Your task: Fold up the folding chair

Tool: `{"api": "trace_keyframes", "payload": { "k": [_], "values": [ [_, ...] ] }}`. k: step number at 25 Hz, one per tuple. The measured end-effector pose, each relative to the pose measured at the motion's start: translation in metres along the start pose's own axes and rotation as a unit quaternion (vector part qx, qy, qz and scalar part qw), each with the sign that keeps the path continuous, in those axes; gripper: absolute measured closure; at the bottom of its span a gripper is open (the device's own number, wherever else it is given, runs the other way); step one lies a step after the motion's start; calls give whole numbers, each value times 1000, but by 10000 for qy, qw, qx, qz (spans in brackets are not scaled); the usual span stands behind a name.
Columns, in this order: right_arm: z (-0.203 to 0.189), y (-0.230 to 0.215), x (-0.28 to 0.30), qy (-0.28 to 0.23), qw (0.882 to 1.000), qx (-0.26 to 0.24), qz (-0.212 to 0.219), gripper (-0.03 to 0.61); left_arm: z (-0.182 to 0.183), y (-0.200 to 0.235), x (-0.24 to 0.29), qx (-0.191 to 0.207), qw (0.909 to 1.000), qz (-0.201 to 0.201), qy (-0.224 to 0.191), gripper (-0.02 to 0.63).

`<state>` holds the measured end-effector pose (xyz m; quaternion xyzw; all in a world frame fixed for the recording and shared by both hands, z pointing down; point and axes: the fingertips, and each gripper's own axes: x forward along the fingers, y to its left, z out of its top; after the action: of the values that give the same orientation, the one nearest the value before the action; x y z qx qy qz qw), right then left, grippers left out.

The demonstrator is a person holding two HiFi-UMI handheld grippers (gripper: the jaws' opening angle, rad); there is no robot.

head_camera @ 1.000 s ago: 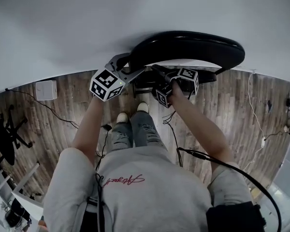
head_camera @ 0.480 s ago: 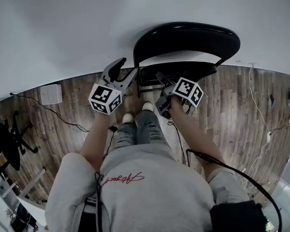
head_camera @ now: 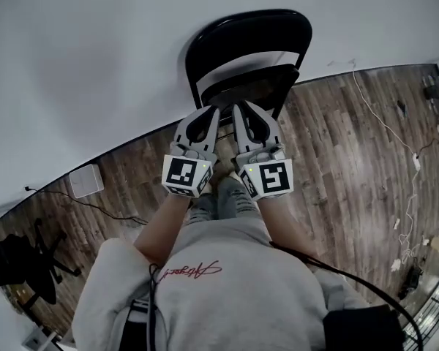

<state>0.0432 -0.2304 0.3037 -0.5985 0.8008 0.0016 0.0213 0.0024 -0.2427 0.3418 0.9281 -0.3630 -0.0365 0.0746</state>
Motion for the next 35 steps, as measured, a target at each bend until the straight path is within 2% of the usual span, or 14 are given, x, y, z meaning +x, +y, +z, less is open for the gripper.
{"api": "trace_keyframes", "payload": {
  "k": [2,4,9,13,16,20,26,35],
  "values": [
    [25,10,-27,-152,9981,-603,21,541,9,-25,-14,167,9998,-20,-102,598],
    [41,11,-56,-245,9957,-889,-60,545,17,-50,-27,211,9995,-45,-216,598],
    [44,19,-133,-266,9937,-1080,-99,545,31,-114,-77,458,9974,209,-514,598],
    [47,34,-191,-116,9936,-1121,80,548,37,-158,-120,333,9952,577,-717,598],
    [55,45,-218,-103,9953,-947,193,549,40,-184,-145,340,9945,683,-713,598],
    [65,58,-232,-214,9956,-846,338,555,48,-196,-162,268,9941,716,-767,598],
    [73,62,-232,-244,9962,-808,216,555,57,-192,-170,324,9943,687,-743,598],
    [61,67,-234,-74,9975,-675,179,561,50,-187,-180,353,9955,630,-621,598]
  ]
}}
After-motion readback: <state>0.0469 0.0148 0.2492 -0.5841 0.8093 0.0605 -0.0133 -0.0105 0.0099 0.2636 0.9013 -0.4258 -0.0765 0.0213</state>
